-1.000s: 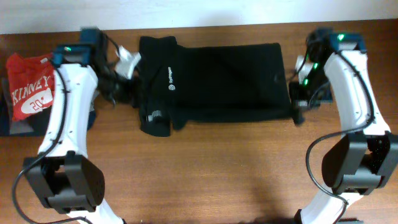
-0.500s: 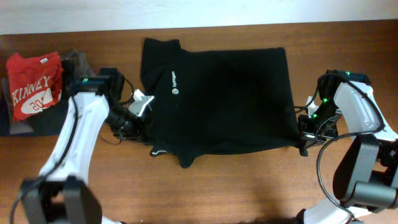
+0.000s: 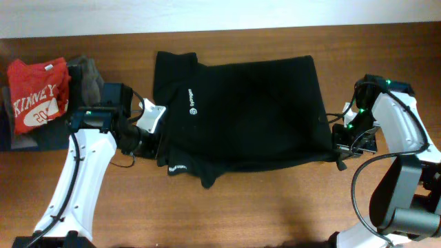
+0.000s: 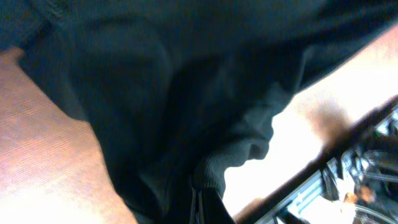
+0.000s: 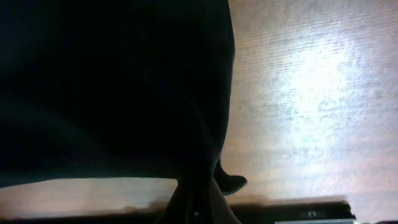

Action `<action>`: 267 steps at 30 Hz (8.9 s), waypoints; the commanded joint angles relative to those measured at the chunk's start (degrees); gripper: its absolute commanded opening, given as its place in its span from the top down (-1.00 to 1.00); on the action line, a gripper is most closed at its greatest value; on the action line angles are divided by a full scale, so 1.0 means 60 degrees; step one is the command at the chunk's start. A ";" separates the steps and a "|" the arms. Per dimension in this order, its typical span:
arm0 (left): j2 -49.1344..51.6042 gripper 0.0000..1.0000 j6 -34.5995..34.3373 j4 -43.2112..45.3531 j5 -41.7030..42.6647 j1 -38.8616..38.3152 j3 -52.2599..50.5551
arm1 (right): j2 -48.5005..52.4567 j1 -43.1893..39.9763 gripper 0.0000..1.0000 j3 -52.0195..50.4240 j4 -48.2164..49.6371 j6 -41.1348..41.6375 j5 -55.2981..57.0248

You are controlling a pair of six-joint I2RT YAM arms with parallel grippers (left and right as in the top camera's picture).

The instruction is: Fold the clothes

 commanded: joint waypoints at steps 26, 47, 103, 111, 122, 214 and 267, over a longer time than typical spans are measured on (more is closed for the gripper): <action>0.2612 -0.67 -0.3147 0.4878 -0.1668 0.0004 -0.0022 | 0.0692 0.0954 0.10 -0.0033 0.5162 -0.0022 -0.0379; 0.2189 -0.74 -0.2178 0.2947 -0.0874 0.0189 -0.0018 | 0.0710 0.0954 0.09 -0.0685 0.4852 -0.0317 -0.0372; 0.0994 -0.84 -0.2725 0.5074 -0.4776 -0.2568 -0.3147 | 0.2790 0.2765 0.37 0.0240 0.5169 -0.0310 -0.0980; 0.0991 0.59 -0.2725 0.5435 -0.8812 -0.2561 -0.3118 | 0.2790 0.2765 0.37 0.0240 0.5096 -0.0313 -0.0980; 0.0973 0.64 -0.2685 0.5049 -1.4218 -0.2561 -0.2820 | 0.2790 0.2765 0.37 0.0240 0.5093 -0.0313 -0.0871; 0.2594 -0.33 -0.1508 0.4328 -0.6156 -0.2131 -0.0251 | 0.2532 0.2630 0.37 0.0736 0.4244 -0.0270 -0.0871; 0.0947 0.85 -0.2390 0.4033 -0.5697 -0.0732 -0.3071 | 0.0783 0.0193 0.92 -0.0794 0.1508 0.1730 0.0816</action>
